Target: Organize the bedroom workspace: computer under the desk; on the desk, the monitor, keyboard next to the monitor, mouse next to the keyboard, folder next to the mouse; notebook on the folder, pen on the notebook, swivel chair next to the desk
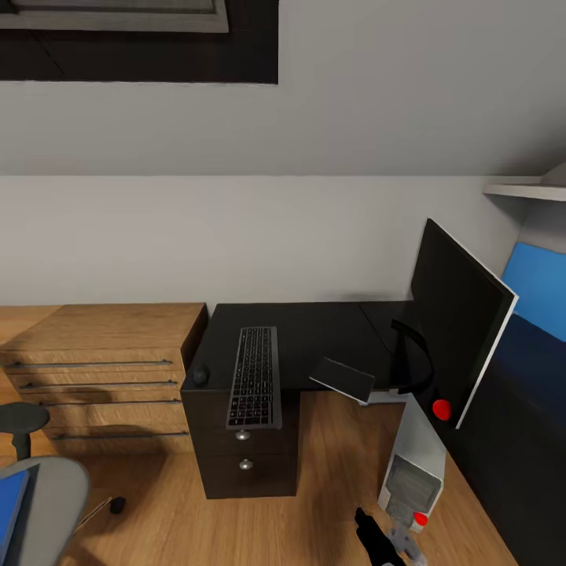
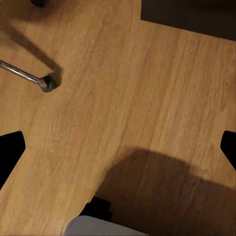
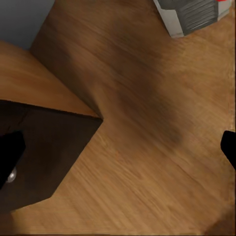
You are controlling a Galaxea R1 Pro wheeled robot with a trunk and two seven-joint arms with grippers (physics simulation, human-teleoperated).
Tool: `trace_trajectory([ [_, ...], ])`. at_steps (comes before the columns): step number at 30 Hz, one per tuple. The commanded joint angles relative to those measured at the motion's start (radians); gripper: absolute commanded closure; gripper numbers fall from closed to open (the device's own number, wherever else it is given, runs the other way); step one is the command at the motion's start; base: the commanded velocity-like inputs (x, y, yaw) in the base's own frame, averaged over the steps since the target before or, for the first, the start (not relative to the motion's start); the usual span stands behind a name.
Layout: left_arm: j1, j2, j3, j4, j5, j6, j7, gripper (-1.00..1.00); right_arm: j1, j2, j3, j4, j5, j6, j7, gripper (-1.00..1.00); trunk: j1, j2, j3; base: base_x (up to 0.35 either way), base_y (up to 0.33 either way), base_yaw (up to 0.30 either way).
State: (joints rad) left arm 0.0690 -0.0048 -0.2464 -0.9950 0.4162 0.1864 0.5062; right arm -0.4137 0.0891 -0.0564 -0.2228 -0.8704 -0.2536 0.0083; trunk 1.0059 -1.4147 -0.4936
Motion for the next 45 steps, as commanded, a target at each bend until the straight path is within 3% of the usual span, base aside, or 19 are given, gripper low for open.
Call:
trace_trajectory([
  [1, 0.000, 0.000, -0.002, -0.002, 0.006, 0.004, 0.006, -1.00, 0.000, -0.001, -0.005, 0.018, 0.014, -0.015, 0.001, -1.00, -0.004, 0.007, 0.002, 0.000, 0.000, 0.000],
  [3, 0.000, 0.000, -0.002, -0.002, 0.006, 0.004, 0.006, -1.00, 0.000, -0.006, -0.006, 0.046, 0.047, -0.047, 0.001, -1.00, -0.012, 0.021, 0.009, 0.000, 0.000, 0.000],
  [5, 0.000, -0.001, -0.002, -0.002, 0.007, 0.004, 0.006, -1.00, 0.000, -0.016, -0.006, 0.079, 0.105, -0.105, 0.001, -1.00, -0.019, 0.035, 0.015, 0.000, 0.000, 0.000],
  [7, 0.000, 0.000, -0.004, -0.002, 0.006, 0.002, 0.006, -1.00, 0.001, -0.028, -0.006, 0.149, 0.222, -0.172, 0.000, -1.00, -0.027, 0.049, 0.021, 0.000, 0.000, 0.000],
  [11, 0.000, 0.000, -0.005, -0.002, 0.005, -0.002, 0.005, -1.00, 0.001, -0.035, -0.006, 0.202, 0.331, -0.204, -0.010, -1.00, -0.042, 0.077, 0.034, 0.000, 0.000, 0.000],
  [13, 0.000, 0.000, -0.005, -0.002, 0.005, -0.011, 0.005, -1.00, 0.001, -0.038, -0.007, 0.212, 0.358, -0.212, -0.019, -1.00, -0.050, 0.091, 0.040, 0.000, 0.000, 0.000],
  [15, 0.000, 0.000, -0.011, 0.000, 0.005, -0.061, 0.005, -1.00, 0.001, -0.038, -0.008, 0.224, 0.392, -0.221, -0.041, -1.00, -0.058, 0.105, 0.046, 0.000, 0.000, 0.000],
  [21, 0.000, 0.001, -0.029, 0.001, 0.004, -0.138, 0.006, -1.00, 0.001, -0.035, -0.008, 0.230, 0.411, -0.225, -0.051, -1.00, -0.081, 0.147, 0.065, 0.000, 0.000, 0.000],
  [25, 0.000, 0.002, -0.040, 0.004, 0.005, -0.178, 0.006, -1.00, 0.002, -0.034, -0.007, 0.232, 0.472, -0.232, -0.053, -1.00, -0.096, 0.175, 0.078, 0.000, 0.000, 0.000],
  [29, 0.000, 0.002, -0.041, 0.032, 0.005, -0.187, 0.008, -1.00, 0.005, -0.034, -0.007, 0.233, 0.569, -0.263, -0.053, -1.00, -0.111, 0.203, 0.090, 0.000, 0.000, 0.000],
  [32, 0.000, 0.002, -0.041, 0.081, 0.003, -0.191, 0.010, -1.00, 0.006, -0.032, -0.008, 0.237, 0.705, -0.313, -0.054, -1.00, -0.123, 0.224, 0.100, 0.000, 0.000, 0.000],
  [34, 0.000, 0.002, -0.041, 0.090, 0.003, -0.192, 0.010, -1.00, 0.007, -0.032, -0.008, 0.239, 0.743, -0.324, -0.055, -1.00, -0.130, 0.238, 0.106, 0.000, 0.000, 0.000],
  [38, 0.000, 0.001, -0.041, 0.100, 0.003, -0.192, 0.011, -1.00, 0.007, -0.030, -0.008, 0.241, 0.784, -0.335, -0.054, -1.00, -0.146, 0.266, 0.118, 0.000, 0.000, 0.000],
  [45, 0.000, 0.000, -0.041, 0.106, 0.003, -0.193, 0.011, -1.00, 0.008, -0.030, -0.008, 0.242, 0.807, -0.341, -0.054, -1.00, -0.173, 0.315, 0.140, 0.000, 0.000, 0.000],
])
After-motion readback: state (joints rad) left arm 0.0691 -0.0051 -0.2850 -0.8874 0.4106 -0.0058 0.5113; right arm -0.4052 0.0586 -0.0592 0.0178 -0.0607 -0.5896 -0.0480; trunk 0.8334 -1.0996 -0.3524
